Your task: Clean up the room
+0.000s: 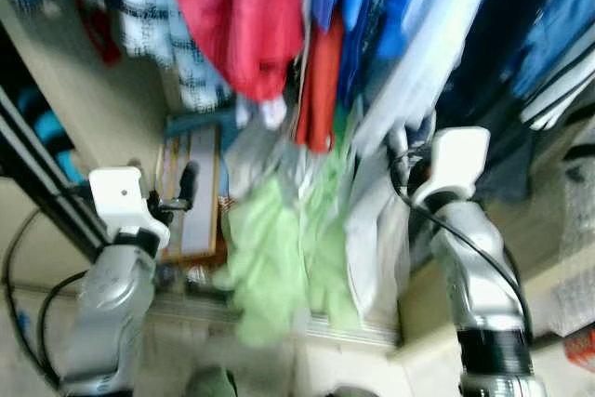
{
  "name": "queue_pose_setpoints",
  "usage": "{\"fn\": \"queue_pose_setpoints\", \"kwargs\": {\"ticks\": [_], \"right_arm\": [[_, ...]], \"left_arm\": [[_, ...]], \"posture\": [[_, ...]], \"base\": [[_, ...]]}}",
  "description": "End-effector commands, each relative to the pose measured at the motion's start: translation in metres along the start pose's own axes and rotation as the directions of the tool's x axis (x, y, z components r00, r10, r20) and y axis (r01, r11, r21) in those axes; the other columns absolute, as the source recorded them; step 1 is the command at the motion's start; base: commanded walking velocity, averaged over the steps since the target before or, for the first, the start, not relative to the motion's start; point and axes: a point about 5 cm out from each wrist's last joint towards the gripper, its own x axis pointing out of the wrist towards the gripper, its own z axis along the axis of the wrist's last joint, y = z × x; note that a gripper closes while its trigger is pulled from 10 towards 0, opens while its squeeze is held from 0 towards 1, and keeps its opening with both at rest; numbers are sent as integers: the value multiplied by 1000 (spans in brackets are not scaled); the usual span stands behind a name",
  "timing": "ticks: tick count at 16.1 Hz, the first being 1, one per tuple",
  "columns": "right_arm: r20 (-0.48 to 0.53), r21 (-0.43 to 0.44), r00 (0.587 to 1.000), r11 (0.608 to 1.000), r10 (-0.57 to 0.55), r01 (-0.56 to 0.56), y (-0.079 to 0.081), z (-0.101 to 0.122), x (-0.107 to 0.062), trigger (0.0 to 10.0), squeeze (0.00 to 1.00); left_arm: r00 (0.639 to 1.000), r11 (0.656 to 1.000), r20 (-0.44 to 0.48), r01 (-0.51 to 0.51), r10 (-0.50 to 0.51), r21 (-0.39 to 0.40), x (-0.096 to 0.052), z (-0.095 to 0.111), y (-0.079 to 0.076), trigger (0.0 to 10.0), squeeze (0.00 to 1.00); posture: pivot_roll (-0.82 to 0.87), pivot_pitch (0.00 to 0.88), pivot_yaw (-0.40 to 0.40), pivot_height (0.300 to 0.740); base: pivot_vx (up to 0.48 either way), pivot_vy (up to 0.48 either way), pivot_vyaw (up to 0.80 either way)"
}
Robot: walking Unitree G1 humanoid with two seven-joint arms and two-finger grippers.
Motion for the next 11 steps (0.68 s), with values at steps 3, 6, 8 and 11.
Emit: {"fn": "queue_pose_setpoints", "kwargs": {"ticks": [3,6,8,11], "right_arm": [[-53,26,998,999,43,-42,6,-18,-9,10000,0],[-84,30,996,1000,-3,5,5,-24,-14,10000,0],[-66,46,998,999,-9,12,4,-23,-20,10000,0],[-97,43,994,997,-53,57,-1,-34,-28,10000,0]], "left_arm": [[998,1000,-61,-22,23,13,-9,-16,-6,10000,0],[994,999,-110,-8,12,37,-9,-15,-9,10000,0],[997,998,-73,-4,8,56,-5,-10,-6,10000,0],[997,995,-74,-29,37,98,0,-11,2,10000,0]], "posture": [[13,0,-9,740],[3,0,24,740],[-13,0,47,740],[-24,0,43,740]], "base": [[0,0,0],[0,0,0],[0,0,0],[0,0,0]]}}
